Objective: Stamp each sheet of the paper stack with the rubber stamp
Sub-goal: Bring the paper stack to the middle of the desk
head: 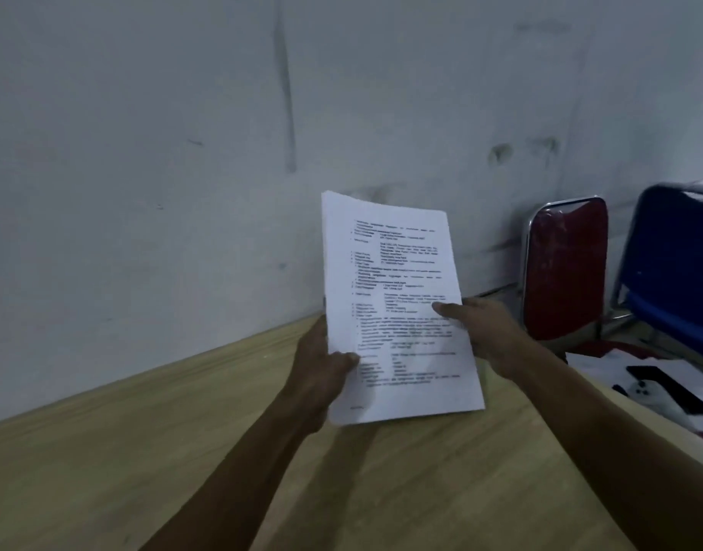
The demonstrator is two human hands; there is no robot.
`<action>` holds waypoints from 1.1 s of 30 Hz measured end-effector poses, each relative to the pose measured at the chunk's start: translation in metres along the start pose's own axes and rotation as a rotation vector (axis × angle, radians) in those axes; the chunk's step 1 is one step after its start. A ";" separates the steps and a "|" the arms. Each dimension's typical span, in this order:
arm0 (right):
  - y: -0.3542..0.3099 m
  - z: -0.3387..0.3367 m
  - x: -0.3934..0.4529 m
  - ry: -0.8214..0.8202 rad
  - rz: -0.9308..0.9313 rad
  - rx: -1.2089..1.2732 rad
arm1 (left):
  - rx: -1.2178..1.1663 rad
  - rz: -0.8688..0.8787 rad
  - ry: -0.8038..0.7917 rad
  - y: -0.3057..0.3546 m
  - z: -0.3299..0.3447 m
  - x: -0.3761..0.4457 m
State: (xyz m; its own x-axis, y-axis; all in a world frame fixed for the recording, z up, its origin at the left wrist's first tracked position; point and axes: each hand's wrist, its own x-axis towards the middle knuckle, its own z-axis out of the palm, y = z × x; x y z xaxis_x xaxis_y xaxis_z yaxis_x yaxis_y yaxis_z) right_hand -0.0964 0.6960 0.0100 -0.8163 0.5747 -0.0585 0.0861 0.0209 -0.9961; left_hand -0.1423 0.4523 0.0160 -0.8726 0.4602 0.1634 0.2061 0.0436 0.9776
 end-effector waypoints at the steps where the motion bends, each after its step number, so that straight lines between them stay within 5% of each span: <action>1: -0.009 0.004 -0.008 -0.053 -0.009 0.061 | -0.010 0.008 0.004 0.001 -0.014 -0.009; 6: -0.050 0.044 -0.057 -0.247 -0.087 0.312 | -0.019 0.012 0.019 0.012 -0.078 -0.060; 24: -0.092 0.238 -0.254 -0.429 -0.495 0.278 | 0.011 0.181 0.614 0.104 -0.261 -0.219; 33: -0.057 0.270 -0.285 -0.482 -0.391 0.233 | 0.044 0.118 0.588 0.078 -0.292 -0.270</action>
State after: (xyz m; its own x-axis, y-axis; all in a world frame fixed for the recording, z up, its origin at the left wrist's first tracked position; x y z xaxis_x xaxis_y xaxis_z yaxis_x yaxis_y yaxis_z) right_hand -0.0225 0.3104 0.0657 -0.9313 0.1292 0.3406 -0.3496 -0.0549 -0.9353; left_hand -0.0204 0.0723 0.0874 -0.9388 -0.1035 0.3287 0.3234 0.0644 0.9441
